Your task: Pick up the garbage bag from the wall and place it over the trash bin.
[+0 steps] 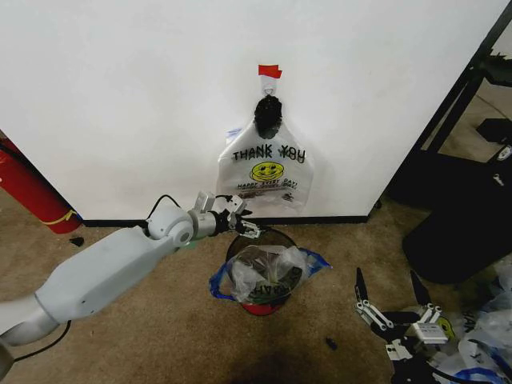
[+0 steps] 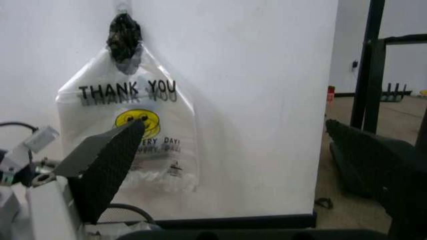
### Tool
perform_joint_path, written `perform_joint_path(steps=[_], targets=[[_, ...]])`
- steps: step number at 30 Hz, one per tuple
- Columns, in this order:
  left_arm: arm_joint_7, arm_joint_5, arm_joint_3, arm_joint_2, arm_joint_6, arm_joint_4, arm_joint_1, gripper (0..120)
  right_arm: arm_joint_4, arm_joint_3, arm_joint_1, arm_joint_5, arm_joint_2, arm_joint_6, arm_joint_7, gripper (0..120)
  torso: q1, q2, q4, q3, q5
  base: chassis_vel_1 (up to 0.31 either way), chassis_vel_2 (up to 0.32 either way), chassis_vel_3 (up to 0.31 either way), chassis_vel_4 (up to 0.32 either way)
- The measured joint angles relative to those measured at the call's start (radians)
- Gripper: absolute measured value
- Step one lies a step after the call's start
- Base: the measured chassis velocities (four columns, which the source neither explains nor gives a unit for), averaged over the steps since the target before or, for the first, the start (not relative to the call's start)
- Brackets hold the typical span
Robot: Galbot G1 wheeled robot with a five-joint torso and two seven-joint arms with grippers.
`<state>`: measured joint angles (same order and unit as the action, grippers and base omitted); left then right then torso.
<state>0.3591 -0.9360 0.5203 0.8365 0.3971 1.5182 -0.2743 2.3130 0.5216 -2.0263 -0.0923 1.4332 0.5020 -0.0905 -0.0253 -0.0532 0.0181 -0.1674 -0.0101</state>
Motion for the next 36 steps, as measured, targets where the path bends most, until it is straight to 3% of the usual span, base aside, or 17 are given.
perform_joint_path(steps=[4, 7, 13, 15, 17, 19, 23, 31, 36], targets=[[0.051, 0.018, 0.021, -0.001, -0.005, -0.026, 0.010, 79, 0.005, -0.002, 0.008, 0.001, 0.000, -0.011, -0.001, 100, 0.000, 0.000, -0.0002, 0.000, 0.0001, 0.000, 0.000, 0.000, 0.000], [0.070, 0.049, 0.051, 0.008, -0.019, -0.073, 0.026, 63, 0.013, -0.007, 0.001, 0.000, -0.002, -0.013, -0.001, 100, 0.000, 0.000, 0.0001, 0.000, 0.0000, 0.000, 0.000, 0.000, 0.000], [0.086, 0.086, 0.085, 0.020, -0.043, -0.133, 0.041, 43, 0.020, -0.012, -0.005, -0.001, -0.001, -0.013, -0.002, 100, 0.000, 0.000, -0.0001, 0.000, 0.0000, 0.000, 0.000, 0.000, 0.000], [0.088, 0.086, 0.087, 0.022, -0.045, -0.142, 0.043, 34, 0.022, -0.013, -0.009, -0.003, 0.001, -0.013, -0.002, 100, 0.000, 0.000, 0.0001, 0.000, 0.0000, 0.000, 0.000, 0.000, 0.000], [0.088, 0.086, 0.087, 0.022, -0.045, -0.142, 0.043, 34, 0.022, -0.014, -0.009, -0.003, 0.001, -0.013, -0.002, 100, 0.000, 0.000, 0.0001, 0.000, 0.0000, 0.000, 0.000, 0.000, 0.000], [0.089, 0.082, 0.091, 0.023, -0.046, -0.144, 0.044, 20, 0.023, -0.014, -0.009, -0.005, 0.001, -0.014, -0.003, 100, 0.000, 0.000, -0.0001, 0.000, 0.0000, 0.000, 0.000, 0.000, 0.000], [0.085, 0.068, 0.091, 0.024, -0.040, -0.133, 0.044, 6, 0.027, -0.017, -0.008, -0.004, 0.002, -0.019, -0.004, 100, 0.000, 0.000, -0.0001, 0.000, 0.0001, 0.000, 0.000, 0.000, 0.000], [0.033, -0.001, 0.073, 0.018, -0.019, -0.097, 0.031, 3, 0.030, -0.019, -0.015, -0.001, 0.003, -0.020, -0.006, 100, 0.000, 0.000, 0.0000, 0.000, 0.0001, 0.000, 0.000, 0.000, 0.000], [-0.145, -0.195, -0.067, -0.016, 0.038, 0.052, -0.080, 3, 0.027, -0.016, 0.001, -0.005, -0.006, -0.041, -0.012, 100, 0.000, 0.000, 0.0004, 0.000, -0.0001, 0.000, 0.000, 0.000, 0.000]])
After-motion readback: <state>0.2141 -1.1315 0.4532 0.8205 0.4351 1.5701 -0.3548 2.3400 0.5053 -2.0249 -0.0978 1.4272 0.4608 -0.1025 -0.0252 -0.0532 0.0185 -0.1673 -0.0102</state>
